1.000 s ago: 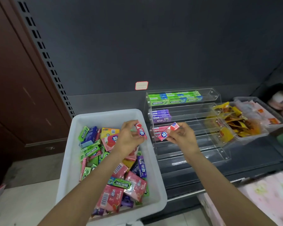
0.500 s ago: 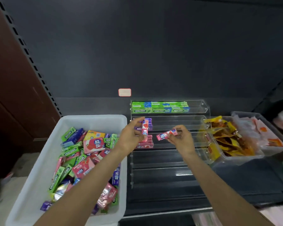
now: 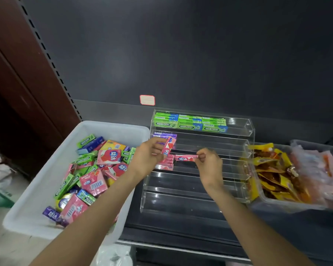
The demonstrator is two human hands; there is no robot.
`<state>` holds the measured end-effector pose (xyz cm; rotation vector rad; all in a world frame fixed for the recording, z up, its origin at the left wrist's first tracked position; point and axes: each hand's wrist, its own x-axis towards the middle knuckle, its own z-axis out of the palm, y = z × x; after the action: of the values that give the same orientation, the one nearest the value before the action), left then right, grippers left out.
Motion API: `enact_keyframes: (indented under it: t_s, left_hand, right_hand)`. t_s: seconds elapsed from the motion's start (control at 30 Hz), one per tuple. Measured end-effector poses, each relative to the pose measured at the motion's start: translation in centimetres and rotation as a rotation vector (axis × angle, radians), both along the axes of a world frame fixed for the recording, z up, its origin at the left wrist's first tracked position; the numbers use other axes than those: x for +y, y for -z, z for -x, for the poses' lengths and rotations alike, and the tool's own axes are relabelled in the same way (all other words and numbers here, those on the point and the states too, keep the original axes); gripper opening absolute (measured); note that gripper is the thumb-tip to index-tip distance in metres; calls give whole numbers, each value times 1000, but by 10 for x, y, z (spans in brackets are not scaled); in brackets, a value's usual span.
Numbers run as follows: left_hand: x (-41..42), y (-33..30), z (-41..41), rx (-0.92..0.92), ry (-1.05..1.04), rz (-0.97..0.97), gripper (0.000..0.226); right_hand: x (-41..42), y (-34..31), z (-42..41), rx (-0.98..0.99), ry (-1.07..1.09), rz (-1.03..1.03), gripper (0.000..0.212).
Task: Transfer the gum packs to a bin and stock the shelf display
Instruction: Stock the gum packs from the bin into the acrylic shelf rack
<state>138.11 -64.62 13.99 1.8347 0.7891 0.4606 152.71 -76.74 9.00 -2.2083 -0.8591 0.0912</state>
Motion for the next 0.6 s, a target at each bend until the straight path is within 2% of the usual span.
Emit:
enact_keyframes:
  t_s: [0.1, 0.4, 0.47, 0.53, 0.6]
  left_hand:
    - [-3, 0, -3, 15, -2, -25, 41]
    - [-11, -2, -14, 55, 60, -133, 36]
    - [-13, -3, -14, 73, 95, -174, 35]
    - [-16, -5, -14, 93, 141, -226, 32]
    - [-19, -6, -15, 89, 182, -258, 31]
  right_hand:
    - [-2, -1, -1, 25, 5, 13, 13]
    - [-10, -9, -6, 39, -153, 259, 18]
    - [-11, -17, -3, 22, -167, 177, 28]
    - [-13, -26, 2, 69, -221, -29, 46]
    - [-13, -35, 6, 130, -315, -144, 45]
